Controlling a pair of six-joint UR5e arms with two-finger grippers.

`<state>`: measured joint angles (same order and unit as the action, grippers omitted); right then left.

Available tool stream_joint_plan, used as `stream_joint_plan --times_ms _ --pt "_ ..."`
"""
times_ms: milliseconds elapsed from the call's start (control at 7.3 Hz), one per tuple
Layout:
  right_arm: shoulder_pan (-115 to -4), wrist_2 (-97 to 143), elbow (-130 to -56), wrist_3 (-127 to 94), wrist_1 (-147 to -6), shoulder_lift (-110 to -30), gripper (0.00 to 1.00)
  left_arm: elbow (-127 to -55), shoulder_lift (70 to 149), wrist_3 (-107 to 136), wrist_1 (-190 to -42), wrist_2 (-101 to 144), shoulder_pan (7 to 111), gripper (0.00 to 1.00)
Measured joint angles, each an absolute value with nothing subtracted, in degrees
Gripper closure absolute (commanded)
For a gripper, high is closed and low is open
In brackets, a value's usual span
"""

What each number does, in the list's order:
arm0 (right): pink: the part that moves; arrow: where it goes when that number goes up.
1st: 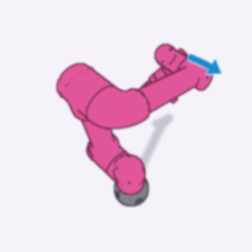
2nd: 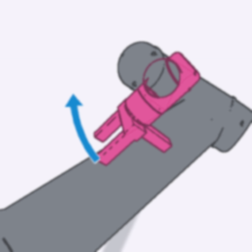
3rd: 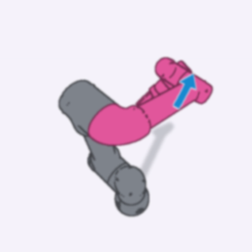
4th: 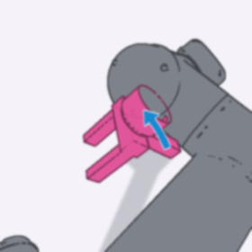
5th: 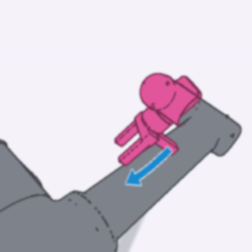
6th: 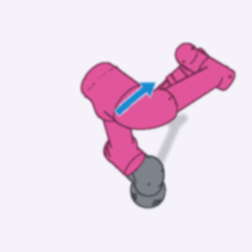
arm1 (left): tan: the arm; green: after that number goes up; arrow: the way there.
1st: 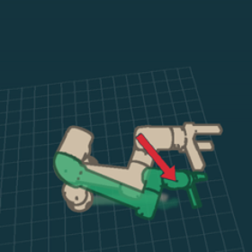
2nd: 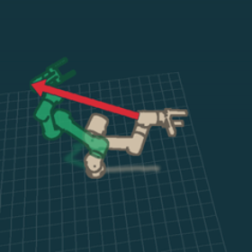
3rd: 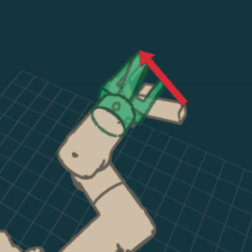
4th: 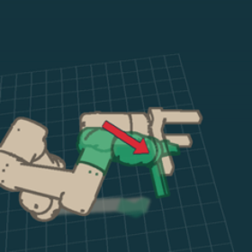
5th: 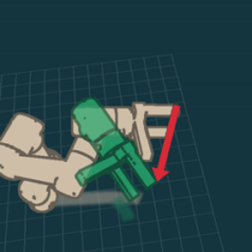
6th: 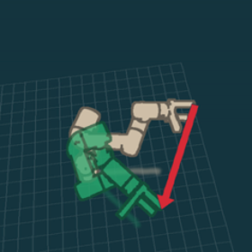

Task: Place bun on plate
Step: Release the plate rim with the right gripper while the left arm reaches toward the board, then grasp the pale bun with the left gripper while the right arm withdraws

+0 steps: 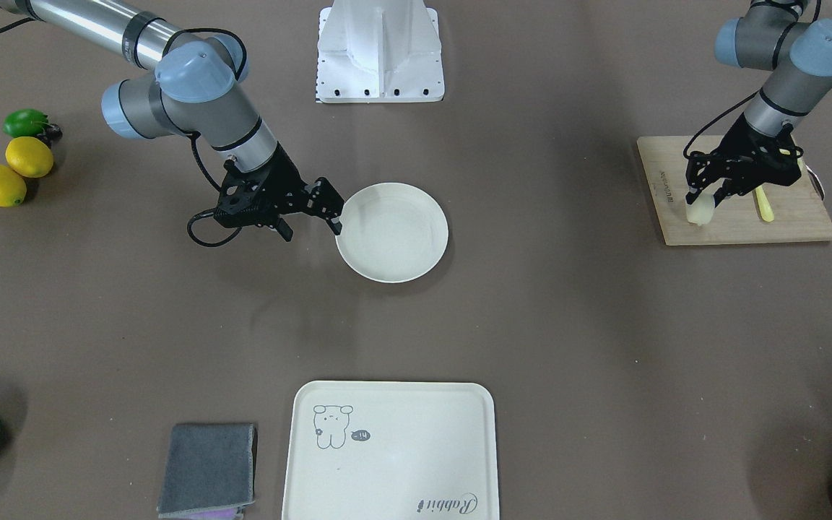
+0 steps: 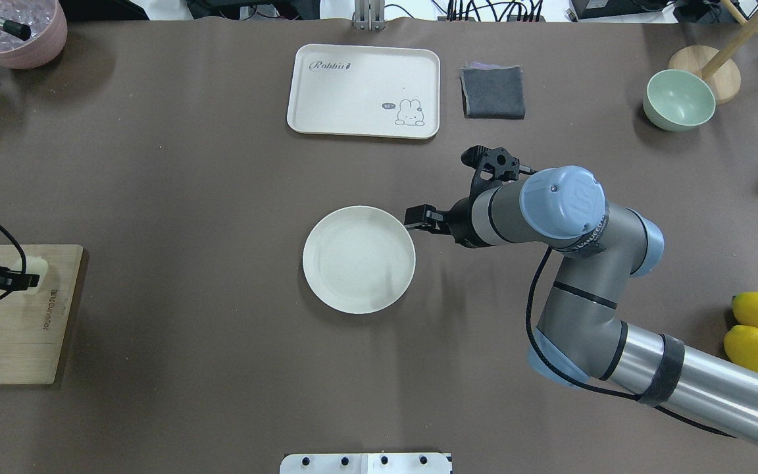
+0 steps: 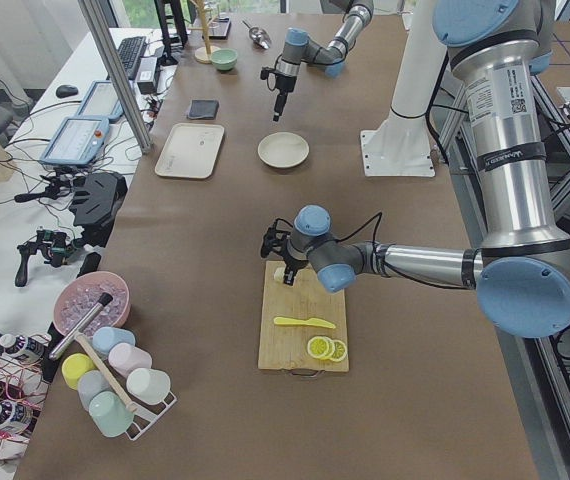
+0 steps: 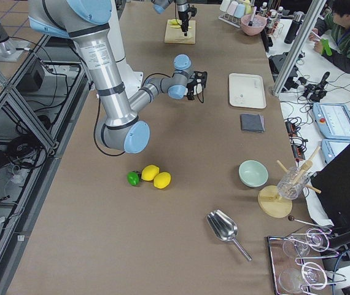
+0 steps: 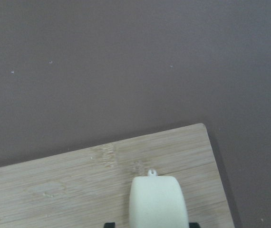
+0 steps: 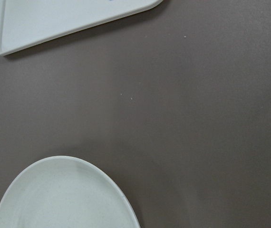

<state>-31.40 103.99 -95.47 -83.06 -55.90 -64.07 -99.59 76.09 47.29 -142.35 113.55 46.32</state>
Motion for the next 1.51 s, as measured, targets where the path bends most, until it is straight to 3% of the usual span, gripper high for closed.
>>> stream_joint_plan --times_ms 411,822,1096,1507 --pt "-33.5 107.6 -97.0 -83.0 -56.2 -64.3 0.0 -100.7 76.1 47.3 -142.3 114.0 46.9 0.93" --pt "-42.9 120.2 -99.6 -82.5 -57.8 -66.6 0.0 -103.5 77.4 47.3 -140.0 117.8 50.2 0.88" --pt "-48.1 126.3 -101.2 -82.1 -58.7 -68.8 0.0 -106.6 82.4 47.5 -131.9 118.3 51.1 0.83" --pt "-51.5 129.6 -102.3 -80.6 -58.8 -71.3 0.0 -110.3 95.7 52.4 -115.5 116.7 49.4 0.83"
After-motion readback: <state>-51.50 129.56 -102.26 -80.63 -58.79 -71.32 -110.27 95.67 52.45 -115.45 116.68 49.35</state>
